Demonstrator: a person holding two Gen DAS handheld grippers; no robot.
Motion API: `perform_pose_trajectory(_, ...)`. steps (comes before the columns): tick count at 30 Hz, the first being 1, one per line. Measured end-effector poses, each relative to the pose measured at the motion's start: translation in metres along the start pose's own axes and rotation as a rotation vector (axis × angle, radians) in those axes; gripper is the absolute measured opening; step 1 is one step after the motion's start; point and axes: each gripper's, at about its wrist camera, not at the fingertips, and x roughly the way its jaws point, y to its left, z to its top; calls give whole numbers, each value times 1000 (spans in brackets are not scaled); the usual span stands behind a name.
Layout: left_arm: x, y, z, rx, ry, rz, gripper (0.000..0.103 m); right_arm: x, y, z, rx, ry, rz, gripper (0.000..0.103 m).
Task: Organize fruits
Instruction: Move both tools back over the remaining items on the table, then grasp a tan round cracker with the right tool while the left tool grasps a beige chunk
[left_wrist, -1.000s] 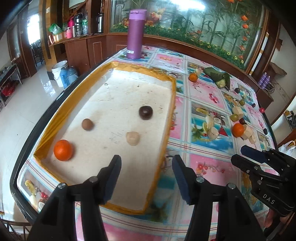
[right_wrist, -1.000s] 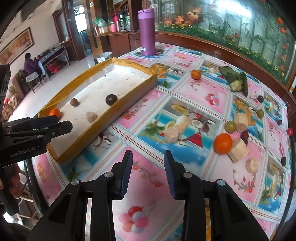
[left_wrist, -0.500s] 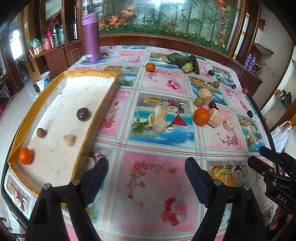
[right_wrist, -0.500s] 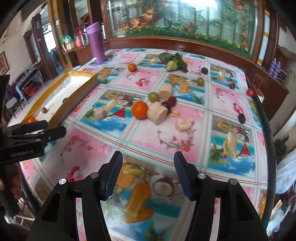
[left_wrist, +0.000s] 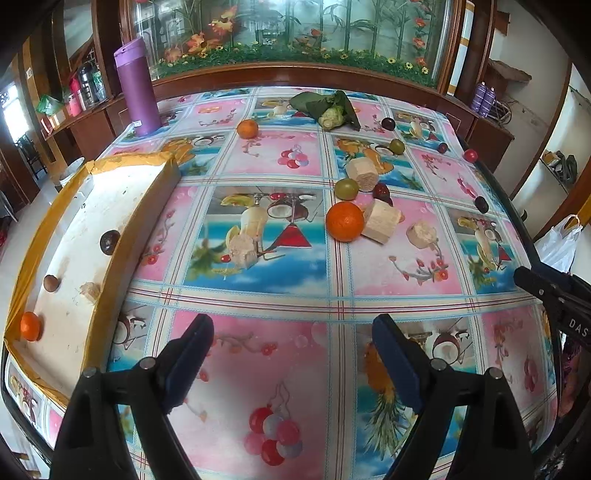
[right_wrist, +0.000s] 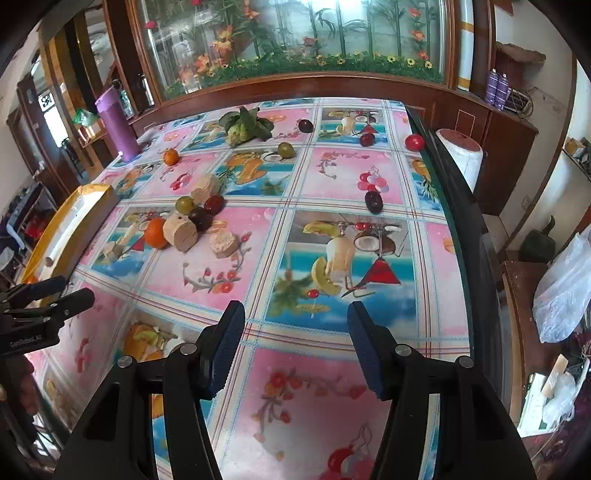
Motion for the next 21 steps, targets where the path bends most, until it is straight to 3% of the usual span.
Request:
perform_pose_trajectory(4,4,8,3,-4,1,37,89,15,3,10,-14,16,60,58)
perform_pose_trajectory(8,9,23,5,-39,14,62,89,35,36,24,-135,12,101,58)
perform_pose_trajectory(15,17,40,9,-49,35,57,89,80,75,35,-294,38,97,55)
perform_pose_trajectory(17,22,42,13,-53,44,39,89,88,75,37,-298,49,104,51)
perform_pose_trajectory(21,35,41,23,-51,49,29,89,98,69,43,-251,79,145,29)
